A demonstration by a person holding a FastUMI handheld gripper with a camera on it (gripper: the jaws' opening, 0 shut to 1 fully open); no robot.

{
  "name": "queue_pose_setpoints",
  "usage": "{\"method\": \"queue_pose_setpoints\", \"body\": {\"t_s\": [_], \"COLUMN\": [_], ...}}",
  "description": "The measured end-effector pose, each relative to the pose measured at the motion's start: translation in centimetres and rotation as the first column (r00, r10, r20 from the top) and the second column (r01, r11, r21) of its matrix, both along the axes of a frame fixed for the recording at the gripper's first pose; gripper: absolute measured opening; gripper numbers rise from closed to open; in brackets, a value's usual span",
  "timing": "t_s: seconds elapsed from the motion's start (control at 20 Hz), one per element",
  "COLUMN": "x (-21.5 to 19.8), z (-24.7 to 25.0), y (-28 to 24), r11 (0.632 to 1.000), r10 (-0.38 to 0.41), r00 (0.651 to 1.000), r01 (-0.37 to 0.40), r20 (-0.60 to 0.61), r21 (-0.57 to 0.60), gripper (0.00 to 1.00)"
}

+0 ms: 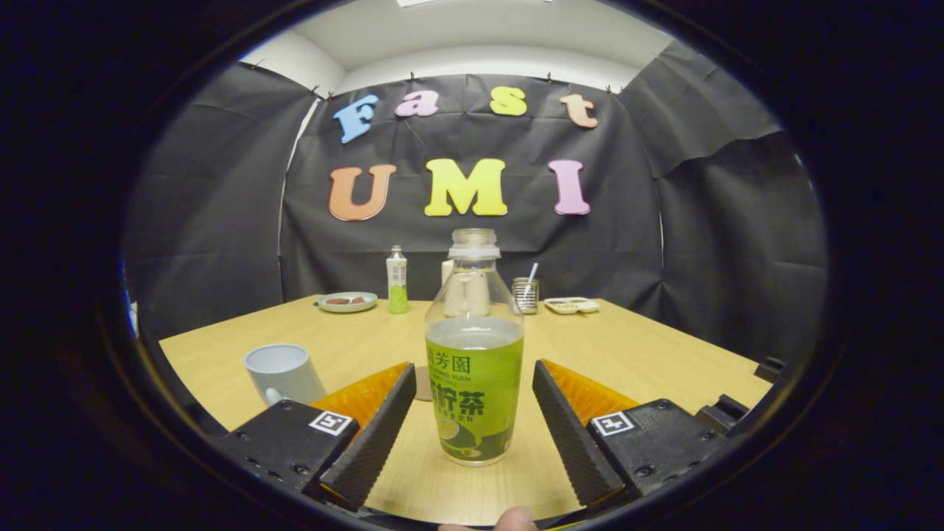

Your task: Take the bottle from table, then pour the juice into the cup, finally place the bottle on the coaster

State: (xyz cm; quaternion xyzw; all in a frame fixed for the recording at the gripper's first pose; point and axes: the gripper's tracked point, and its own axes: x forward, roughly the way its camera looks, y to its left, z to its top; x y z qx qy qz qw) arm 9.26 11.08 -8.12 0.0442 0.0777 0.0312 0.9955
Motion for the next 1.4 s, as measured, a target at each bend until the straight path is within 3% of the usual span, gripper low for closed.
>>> {"method": "queue_pose_setpoints", "body": {"t_s": [0.55,0.85,1.4], "x": [2.2,2.7,2.6], "z": [-1.8,-2.3,0.2], "y": [-0.2,0.3,0.6], "r11": [0.998,0.998,0.998], "r10": [-0.036,-0.028,-0.019], "r00": [0.998,0.997,0.999], "r01": [0.038,0.033,0.016], "r20": [-0.058,-0.077,-0.047], "r21": [0.044,0.057,-0.063], "gripper": [1.0,0.91,0.78]}}
